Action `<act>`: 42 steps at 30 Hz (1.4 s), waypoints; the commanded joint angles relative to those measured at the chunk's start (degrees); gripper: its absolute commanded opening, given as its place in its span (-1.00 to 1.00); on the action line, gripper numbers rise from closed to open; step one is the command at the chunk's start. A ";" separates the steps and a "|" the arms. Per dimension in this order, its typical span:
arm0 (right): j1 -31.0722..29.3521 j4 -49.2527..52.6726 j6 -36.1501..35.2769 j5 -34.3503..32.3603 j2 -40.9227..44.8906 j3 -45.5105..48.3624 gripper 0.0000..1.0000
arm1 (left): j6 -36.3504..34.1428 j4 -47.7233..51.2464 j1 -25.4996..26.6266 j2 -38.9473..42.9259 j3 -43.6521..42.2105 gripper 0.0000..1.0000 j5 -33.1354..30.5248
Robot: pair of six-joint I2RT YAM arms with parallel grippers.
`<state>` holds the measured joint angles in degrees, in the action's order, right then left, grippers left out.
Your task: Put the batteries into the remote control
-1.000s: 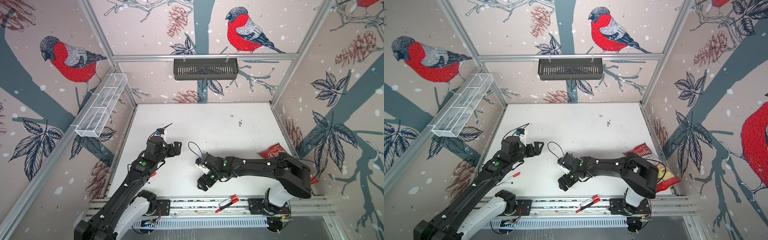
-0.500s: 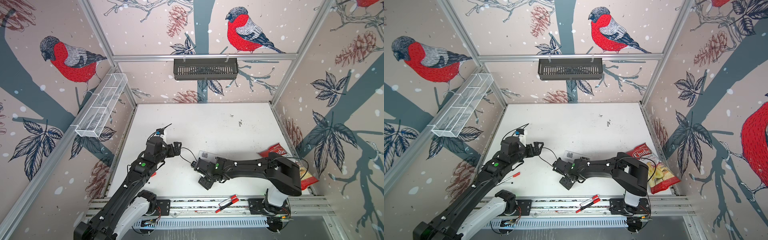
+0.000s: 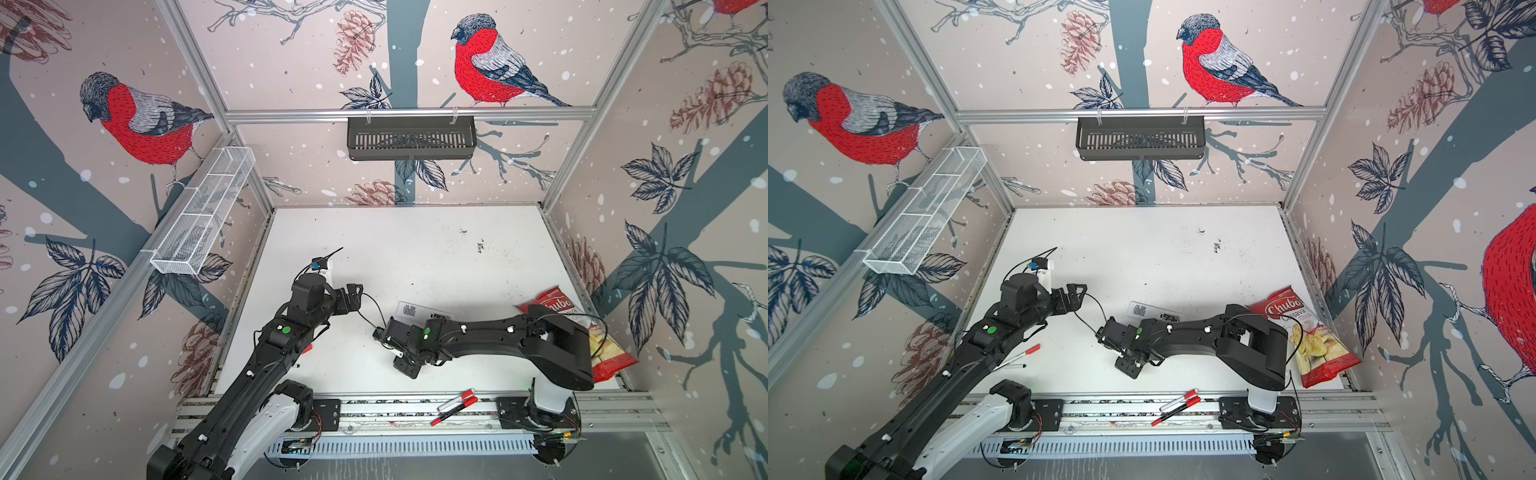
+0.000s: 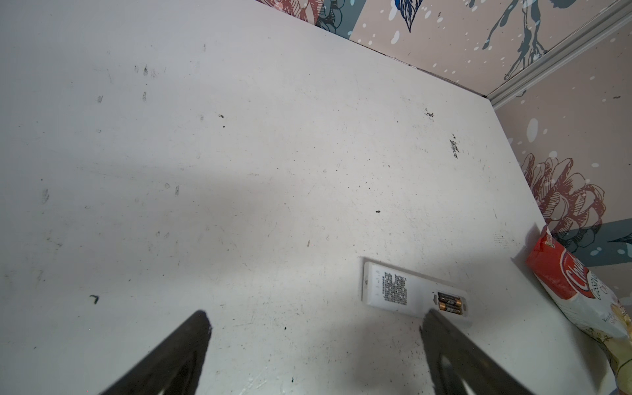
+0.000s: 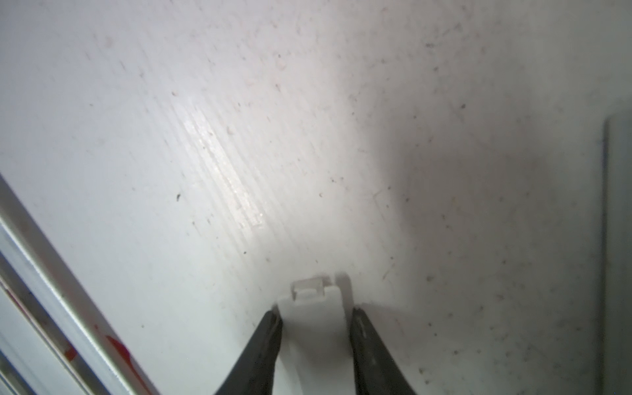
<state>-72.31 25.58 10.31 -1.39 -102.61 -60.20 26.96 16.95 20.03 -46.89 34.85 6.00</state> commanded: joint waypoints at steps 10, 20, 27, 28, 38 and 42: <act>1.54 -1.63 -2.32 0.07 2.50 1.08 -0.52 | -0.40 -1.21 -0.03 0.17 -0.33 0.93 0.27; 12.50 -1.96 -13.02 0.97 16.65 5.20 -0.52 | -0.60 -9.48 -0.04 -3.43 -4.48 0.93 10.17; 21.32 -2.29 -22.01 3.35 19.66 5.62 -0.52 | -0.51 -10.72 -0.10 -4.42 -4.51 0.93 10.92; 22.00 -2.66 -22.81 3.22 19.56 5.83 -0.53 | -0.49 -10.94 -0.06 -4.59 -4.54 0.93 11.13; 30.71 -8.31 -23.83 0.43 15.68 7.12 -0.55 | 1.49 -15.67 2.15 -8.82 -6.54 0.93 13.31; 34.45 -9.12 -21.87 -2.65 13.29 6.34 -0.55 | 5.05 -19.56 6.69 -9.50 -9.26 0.93 13.03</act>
<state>-39.38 18.02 -13.37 -1.37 -88.07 -53.15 28.97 2.42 24.62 -55.99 26.76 18.33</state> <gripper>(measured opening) 0.275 0.967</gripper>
